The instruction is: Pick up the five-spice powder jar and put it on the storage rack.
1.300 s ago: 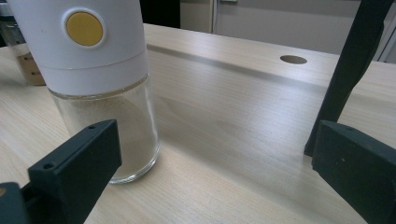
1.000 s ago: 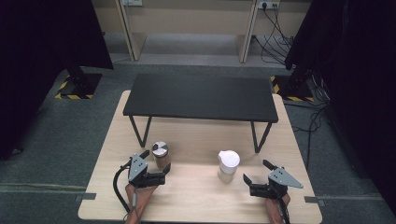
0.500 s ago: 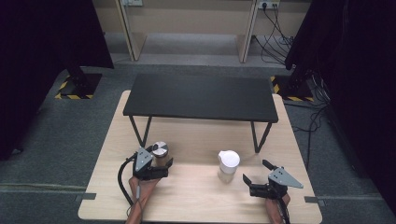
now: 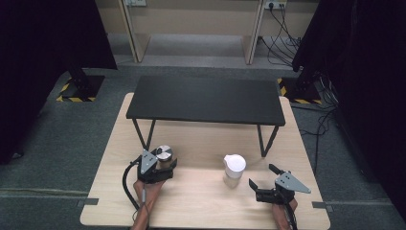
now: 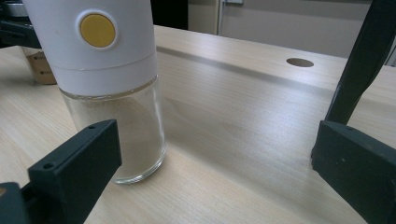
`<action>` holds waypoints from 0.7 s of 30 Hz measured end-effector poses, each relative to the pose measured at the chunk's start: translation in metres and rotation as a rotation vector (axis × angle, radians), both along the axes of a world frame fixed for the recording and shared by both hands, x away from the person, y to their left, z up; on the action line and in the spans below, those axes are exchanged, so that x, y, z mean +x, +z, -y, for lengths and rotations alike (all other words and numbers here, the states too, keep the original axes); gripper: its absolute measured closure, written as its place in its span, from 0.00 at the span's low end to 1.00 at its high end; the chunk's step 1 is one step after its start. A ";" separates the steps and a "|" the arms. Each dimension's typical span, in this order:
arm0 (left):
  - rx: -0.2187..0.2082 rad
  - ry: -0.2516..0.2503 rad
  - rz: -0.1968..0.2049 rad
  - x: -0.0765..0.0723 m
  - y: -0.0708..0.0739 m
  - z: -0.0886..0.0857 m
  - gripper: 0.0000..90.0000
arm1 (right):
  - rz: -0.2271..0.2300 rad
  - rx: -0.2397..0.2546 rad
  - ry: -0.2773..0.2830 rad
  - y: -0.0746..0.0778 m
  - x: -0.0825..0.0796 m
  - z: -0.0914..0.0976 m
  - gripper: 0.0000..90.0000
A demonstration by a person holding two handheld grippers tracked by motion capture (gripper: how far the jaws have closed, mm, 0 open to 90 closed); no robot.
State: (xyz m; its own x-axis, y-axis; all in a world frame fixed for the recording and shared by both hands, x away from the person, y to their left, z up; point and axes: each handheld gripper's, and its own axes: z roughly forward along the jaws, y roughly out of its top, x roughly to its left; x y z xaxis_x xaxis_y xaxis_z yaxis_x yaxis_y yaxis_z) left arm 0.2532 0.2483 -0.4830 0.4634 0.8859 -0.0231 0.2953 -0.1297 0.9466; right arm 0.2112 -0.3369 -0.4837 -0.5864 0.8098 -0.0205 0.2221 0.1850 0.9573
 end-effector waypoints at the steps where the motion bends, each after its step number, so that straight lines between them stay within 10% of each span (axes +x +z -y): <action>1: 0.000 0.000 0.000 0.000 0.000 0.000 0.15 | 0.000 0.000 0.000 0.000 0.000 0.000 0.02; 21: 0.021 -0.006 0.023 0.000 -0.001 0.001 0.34 | -0.002 -0.004 0.005 0.000 0.001 0.000 0.02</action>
State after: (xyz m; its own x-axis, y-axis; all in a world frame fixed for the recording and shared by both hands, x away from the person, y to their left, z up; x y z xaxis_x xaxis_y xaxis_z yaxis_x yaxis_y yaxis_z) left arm 0.2535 0.2477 -0.4841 0.4692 0.8831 0.0059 0.2725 -0.1512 0.9502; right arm 0.2121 -0.3366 -0.4833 -0.5904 0.8068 -0.0228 0.2227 0.1900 0.9562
